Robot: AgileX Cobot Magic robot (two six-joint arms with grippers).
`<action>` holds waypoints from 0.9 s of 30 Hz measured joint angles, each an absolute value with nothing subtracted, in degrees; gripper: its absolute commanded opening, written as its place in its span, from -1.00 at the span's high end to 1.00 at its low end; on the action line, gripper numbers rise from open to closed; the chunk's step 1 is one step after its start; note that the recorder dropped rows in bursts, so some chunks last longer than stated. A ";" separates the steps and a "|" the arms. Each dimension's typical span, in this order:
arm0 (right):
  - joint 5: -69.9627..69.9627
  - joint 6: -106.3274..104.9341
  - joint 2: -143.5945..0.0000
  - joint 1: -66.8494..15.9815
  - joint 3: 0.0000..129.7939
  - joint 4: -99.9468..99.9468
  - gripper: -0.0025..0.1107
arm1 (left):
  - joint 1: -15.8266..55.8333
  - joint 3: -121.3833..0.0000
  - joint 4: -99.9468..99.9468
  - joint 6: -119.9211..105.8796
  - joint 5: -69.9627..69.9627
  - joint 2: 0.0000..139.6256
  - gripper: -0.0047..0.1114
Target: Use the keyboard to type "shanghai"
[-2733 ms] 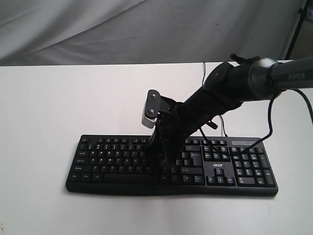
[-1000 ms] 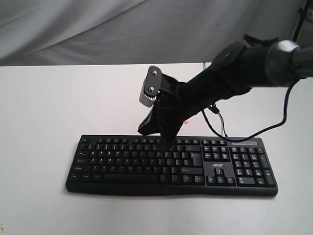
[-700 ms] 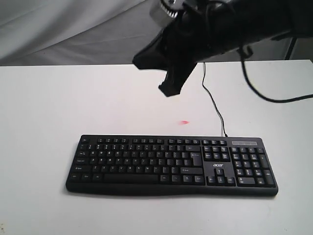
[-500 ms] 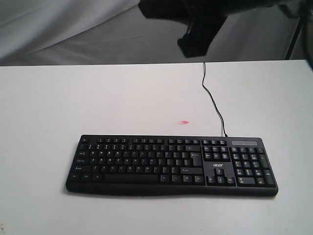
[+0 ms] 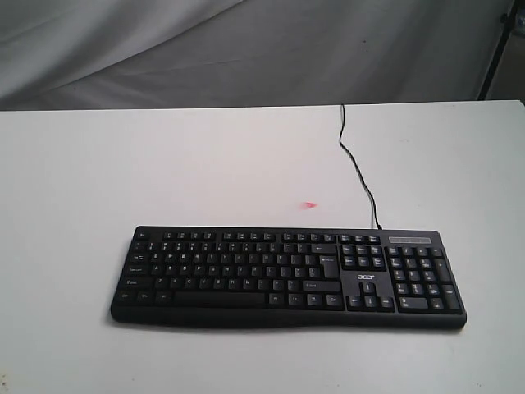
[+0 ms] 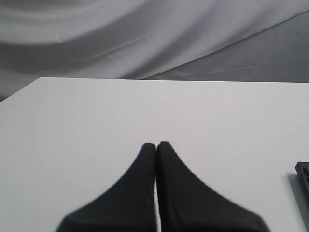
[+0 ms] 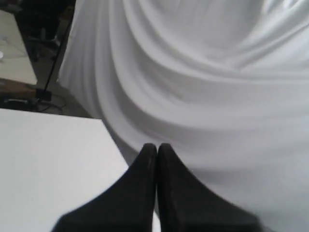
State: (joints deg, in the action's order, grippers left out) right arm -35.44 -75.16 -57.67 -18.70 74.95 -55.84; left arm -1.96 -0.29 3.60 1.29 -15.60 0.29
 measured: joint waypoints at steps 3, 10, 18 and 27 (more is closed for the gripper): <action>-33.59 -74.96 -53.76 -18.70 74.95 -55.72 0.96 | -1.96 -0.29 3.60 1.29 -15.60 0.29 0.91; -34.30 -74.96 -47.09 -18.70 74.95 -55.72 0.96 | -1.96 -0.29 3.60 1.29 -15.60 0.29 0.91; -34.80 -74.96 -41.69 -18.70 74.95 -55.72 0.96 | -1.96 -0.29 3.60 1.29 -15.60 0.29 0.91; -30.14 -70.07 -33.81 -18.70 74.95 -48.73 0.96 | -1.96 -0.29 3.60 1.29 -15.60 0.29 0.91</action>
State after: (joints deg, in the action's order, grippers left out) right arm -30.14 -70.07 -33.81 -18.70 74.95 -48.73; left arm -1.96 -0.29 3.60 1.29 -15.60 0.29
